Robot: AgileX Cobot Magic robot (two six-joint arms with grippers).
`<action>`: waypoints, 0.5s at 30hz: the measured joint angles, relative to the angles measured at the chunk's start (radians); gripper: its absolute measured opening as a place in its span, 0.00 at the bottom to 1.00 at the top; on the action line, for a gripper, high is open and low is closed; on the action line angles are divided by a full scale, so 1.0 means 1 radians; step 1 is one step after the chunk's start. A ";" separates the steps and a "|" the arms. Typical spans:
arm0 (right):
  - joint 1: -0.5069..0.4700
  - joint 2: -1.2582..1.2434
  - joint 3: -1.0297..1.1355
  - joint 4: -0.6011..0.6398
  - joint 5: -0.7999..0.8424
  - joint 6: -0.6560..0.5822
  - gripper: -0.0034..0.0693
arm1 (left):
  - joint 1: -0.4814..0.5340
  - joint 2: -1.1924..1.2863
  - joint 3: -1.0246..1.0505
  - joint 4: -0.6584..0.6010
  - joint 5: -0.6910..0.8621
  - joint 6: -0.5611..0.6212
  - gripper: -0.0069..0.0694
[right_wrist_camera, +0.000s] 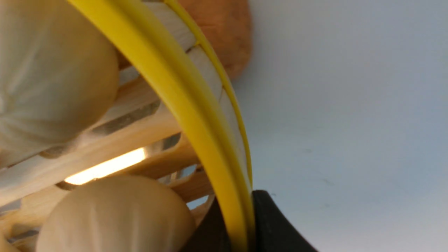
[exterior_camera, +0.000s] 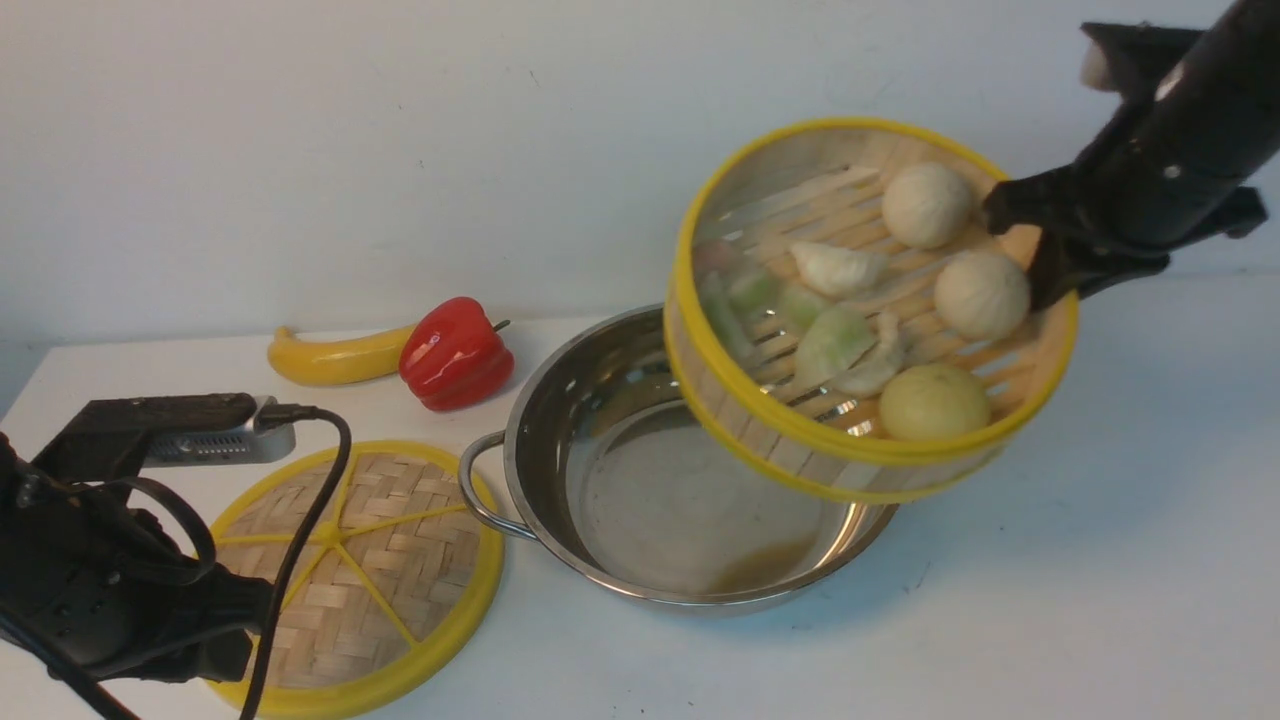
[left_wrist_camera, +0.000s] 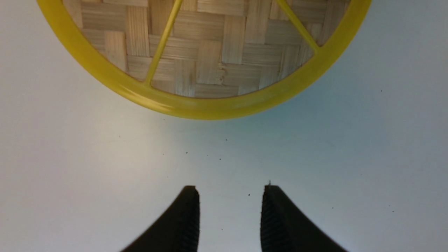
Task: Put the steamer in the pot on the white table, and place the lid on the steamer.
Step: 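Place the bamboo steamer basket of food into the steel pot with the right gripper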
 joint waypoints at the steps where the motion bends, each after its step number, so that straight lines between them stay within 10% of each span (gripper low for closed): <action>1: 0.016 0.022 -0.015 0.003 0.001 0.003 0.12 | 0.000 0.000 0.000 0.000 0.000 0.000 0.41; 15: 0.160 0.253 -0.268 0.050 0.005 0.027 0.12 | 0.000 0.000 0.000 0.000 0.000 0.000 0.41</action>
